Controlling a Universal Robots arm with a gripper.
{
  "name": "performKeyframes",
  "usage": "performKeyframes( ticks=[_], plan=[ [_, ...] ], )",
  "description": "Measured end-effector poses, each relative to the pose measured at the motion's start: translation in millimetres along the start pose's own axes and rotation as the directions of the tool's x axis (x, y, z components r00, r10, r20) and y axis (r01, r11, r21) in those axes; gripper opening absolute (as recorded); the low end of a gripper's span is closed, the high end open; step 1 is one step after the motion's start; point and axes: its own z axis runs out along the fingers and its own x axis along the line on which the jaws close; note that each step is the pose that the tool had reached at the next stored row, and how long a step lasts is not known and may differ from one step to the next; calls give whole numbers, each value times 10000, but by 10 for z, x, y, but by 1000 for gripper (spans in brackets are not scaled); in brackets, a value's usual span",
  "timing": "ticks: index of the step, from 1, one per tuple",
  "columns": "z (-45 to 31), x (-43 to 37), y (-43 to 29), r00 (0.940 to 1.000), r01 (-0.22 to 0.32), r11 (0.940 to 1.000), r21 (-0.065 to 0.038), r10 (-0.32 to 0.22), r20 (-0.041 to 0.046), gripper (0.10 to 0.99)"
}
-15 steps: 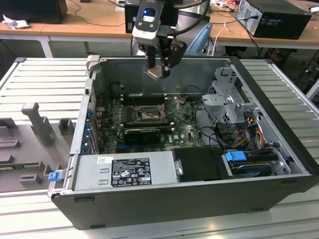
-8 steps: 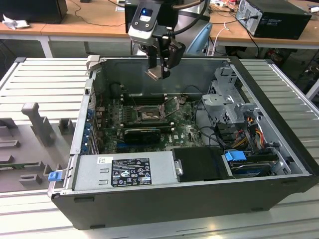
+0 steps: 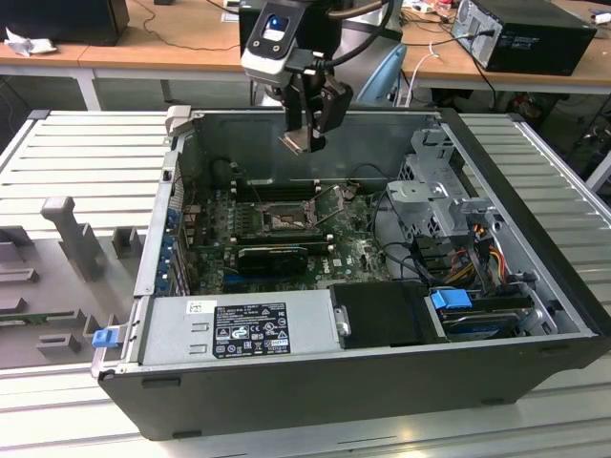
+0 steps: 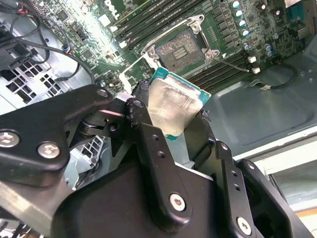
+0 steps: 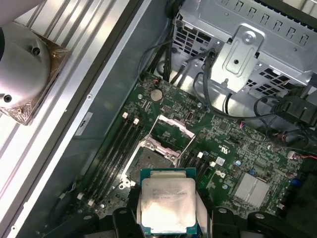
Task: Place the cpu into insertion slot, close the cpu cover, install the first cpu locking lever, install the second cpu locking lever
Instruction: 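Place the cpu into insertion slot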
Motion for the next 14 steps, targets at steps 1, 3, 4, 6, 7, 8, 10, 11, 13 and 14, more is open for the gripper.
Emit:
performKeyframes(
  ticks=[1,3,4,6,7,8,10,11,13,14],
  plan=[
    [1,0,0,10000,-81,10000,-1,81,7,529],
    [2,0,0,9998,-180,9998,-3,180,16,529],
    [3,0,0,9997,-226,9997,-5,226,20,529],
    [4,0,0,9995,-311,9995,-5,311,30,529],
    [5,0,0,9993,-360,9994,-6,360,36,529],
    [6,0,-1,9992,-399,9992,-6,399,40,529],
    [10,0,-1,9985,-540,9985,-8,540,54,529],
    [12,0,-1,9981,-619,9981,-10,619,62,529],
    [15,0,-1,9975,-710,9975,-11,710,72,529],
    [17,0,-1,9971,-761,9971,-11,762,79,529]
  ],
)
